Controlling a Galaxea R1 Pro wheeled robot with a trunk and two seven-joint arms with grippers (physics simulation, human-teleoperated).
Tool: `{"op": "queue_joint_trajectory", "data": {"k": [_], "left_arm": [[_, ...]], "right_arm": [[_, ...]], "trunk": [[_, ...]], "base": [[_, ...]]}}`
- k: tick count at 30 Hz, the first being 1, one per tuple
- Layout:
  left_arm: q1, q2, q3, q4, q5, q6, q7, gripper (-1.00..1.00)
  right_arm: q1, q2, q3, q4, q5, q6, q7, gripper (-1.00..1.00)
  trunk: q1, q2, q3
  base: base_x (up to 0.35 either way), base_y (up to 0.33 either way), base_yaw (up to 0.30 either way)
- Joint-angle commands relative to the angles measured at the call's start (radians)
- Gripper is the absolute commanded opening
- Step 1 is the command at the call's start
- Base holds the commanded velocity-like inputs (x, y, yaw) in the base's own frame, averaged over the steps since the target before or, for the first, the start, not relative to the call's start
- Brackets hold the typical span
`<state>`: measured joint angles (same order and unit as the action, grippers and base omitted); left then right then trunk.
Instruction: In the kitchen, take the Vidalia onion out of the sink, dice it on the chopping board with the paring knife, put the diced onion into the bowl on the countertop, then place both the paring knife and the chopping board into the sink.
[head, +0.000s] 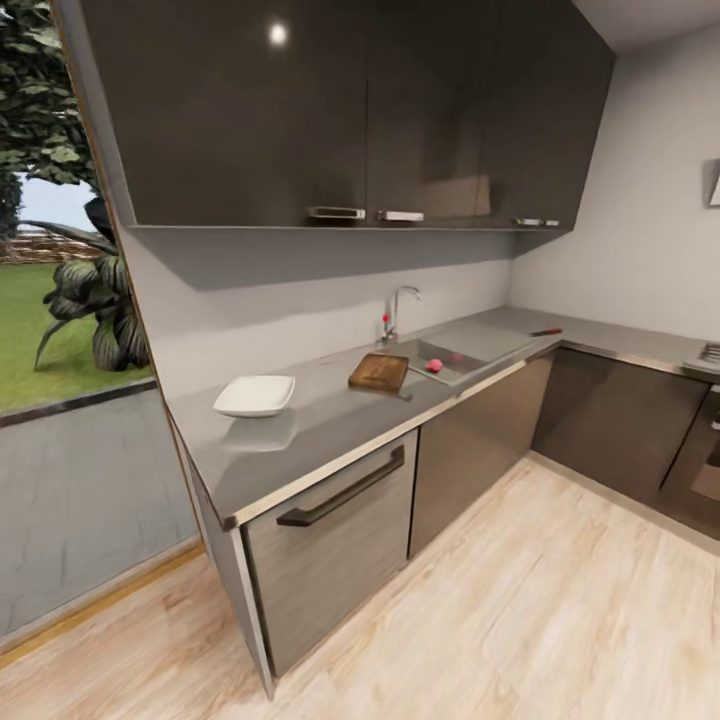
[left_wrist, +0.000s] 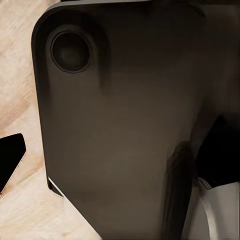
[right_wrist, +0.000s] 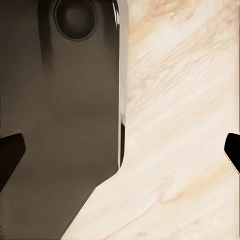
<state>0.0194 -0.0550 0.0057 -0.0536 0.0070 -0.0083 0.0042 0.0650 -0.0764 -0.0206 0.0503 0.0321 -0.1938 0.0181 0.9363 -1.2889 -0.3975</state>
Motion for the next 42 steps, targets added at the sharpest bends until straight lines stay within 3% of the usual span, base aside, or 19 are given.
{"op": "queue_joint_trajectory", "data": {"k": [1, 10, 13, 17, 18, 21, 24, 33, 42], "left_arm": [[0.001, 0.000, 0.000, -0.002, 0.001, -0.001, 0.000, 1.00], [0.001, 0.001, 0.000, -0.002, 0.001, -0.001, 0.000, 1.00], [0.001, 0.019, 0.000, -0.001, 0.001, -0.001, 0.000, 1.00], [0.001, 0.055, 0.000, 0.003, 0.002, -0.001, 0.000, 1.00], [0.001, 0.094, -0.001, 0.009, 0.002, -0.001, 0.000, 1.00], [0.001, 0.132, -0.001, 0.021, 0.002, -0.001, 0.000, 1.00], [0.001, 0.149, 0.000, 0.026, 0.002, 0.000, 0.000, 1.00], [0.001, 0.134, 0.000, 0.029, 0.002, -0.001, -0.001, 1.00], [0.001, 0.140, -0.003, 0.023, 0.001, -0.002, -0.004, 1.00]], "right_arm": [[0.000, 0.000, -0.002, 0.002, 0.003, -0.006, 0.002, 1.00], [-0.001, 0.000, -0.002, 0.002, 0.003, -0.006, 0.002, 1.00], [0.000, 0.000, -0.002, 0.002, 0.003, -0.006, 0.002, 1.00], [0.000, 0.000, -0.002, 0.002, 0.003, -0.005, 0.002, 1.00], [0.000, -0.001, -0.002, 0.002, 0.003, -0.003, 0.002, 1.00], [-0.001, 0.000, -0.001, 0.002, 0.003, -0.002, 0.002, 1.00], [-0.001, 0.000, -0.001, 0.002, 0.003, -0.001, 0.002, 1.00], [0.000, 0.000, -0.005, 0.002, 0.003, 0.000, 0.004, 1.00], [-0.001, 0.001, -0.007, -0.005, 0.003, 0.002, 0.007, 1.00]], "trunk": [[-0.003, 0.007, 0.003], [-0.038, 0.070, 0.031], [-0.049, 0.091, 0.040], [-0.065, 0.119, 0.053], [-0.068, 0.126, 0.056], [-0.080, 0.147, 0.065], [-0.091, 0.168, 0.075], [-0.126, 0.231, 0.103], [-0.160, 0.294, 0.131]], "base": [[0.341, 0.002, 0.005], [0.341, 0.000, 0.001], [0.342, 0.000, 0.000], [0.342, 0.000, 0.000], [0.342, 0.000, 0.000], [0.342, 0.000, 0.000], [0.342, 0.000, 0.000], [0.342, 0.000, 0.000], [0.330, 0.000, 0.000]]}}
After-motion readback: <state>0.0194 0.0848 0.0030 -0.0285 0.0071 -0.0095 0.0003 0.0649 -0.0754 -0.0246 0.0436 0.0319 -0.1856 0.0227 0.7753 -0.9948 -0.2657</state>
